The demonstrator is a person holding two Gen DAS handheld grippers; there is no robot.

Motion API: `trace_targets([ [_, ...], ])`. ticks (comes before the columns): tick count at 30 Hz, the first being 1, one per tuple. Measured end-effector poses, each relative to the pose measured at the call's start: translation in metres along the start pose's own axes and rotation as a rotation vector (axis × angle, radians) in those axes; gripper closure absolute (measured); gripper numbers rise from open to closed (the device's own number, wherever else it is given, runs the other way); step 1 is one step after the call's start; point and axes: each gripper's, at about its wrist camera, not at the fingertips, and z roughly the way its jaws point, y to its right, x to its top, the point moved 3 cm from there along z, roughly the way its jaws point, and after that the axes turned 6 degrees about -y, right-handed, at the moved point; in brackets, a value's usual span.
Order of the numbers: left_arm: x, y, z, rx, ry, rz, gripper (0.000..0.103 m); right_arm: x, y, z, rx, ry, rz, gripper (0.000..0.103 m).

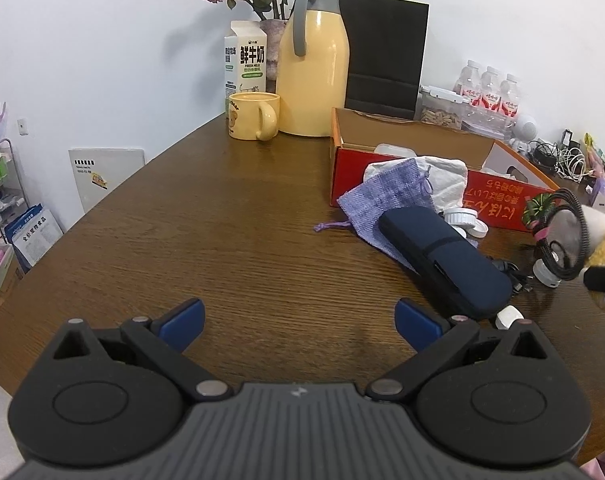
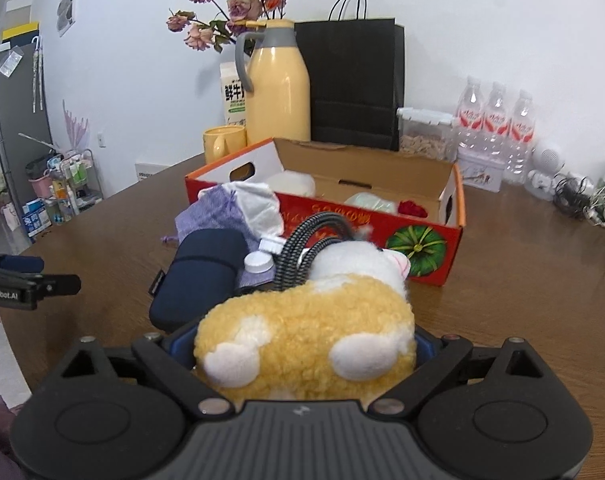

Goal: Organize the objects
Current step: 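Grasp the navy blue case with the left gripper while the right holds the plush sheep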

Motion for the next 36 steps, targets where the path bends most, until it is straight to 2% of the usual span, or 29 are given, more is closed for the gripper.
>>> trace_targets([
  [5,-0.002,0.003,0.001,-0.008,-0.007,0.007,0.000,0.002,0.001,-0.004,-0.029,0.014,0.002,0.007],
  [11,-0.004,0.005,0.003,-0.006,-0.016,0.010,0.000,0.007,-0.005,-0.003,-0.104,0.033,-0.041,0.007],
  [16,-0.005,0.007,0.005,-0.005,-0.023,0.014,0.000,0.015,-0.008,-0.008,-0.132,0.082,-0.063,0.007],
  [20,-0.005,0.010,0.008,-0.010,-0.033,0.018,0.000,0.021,-0.006,-0.012,-0.122,0.108,-0.053,0.007],
  [26,-0.004,0.021,0.013,-0.021,-0.050,0.045,0.000,0.018,0.003,-0.002,-0.108,0.097,-0.013,0.007],
  [36,0.006,0.054,0.023,-0.015,-0.065,0.088,0.000,0.010,0.028,0.007,-0.094,0.124,0.056,0.007],
])
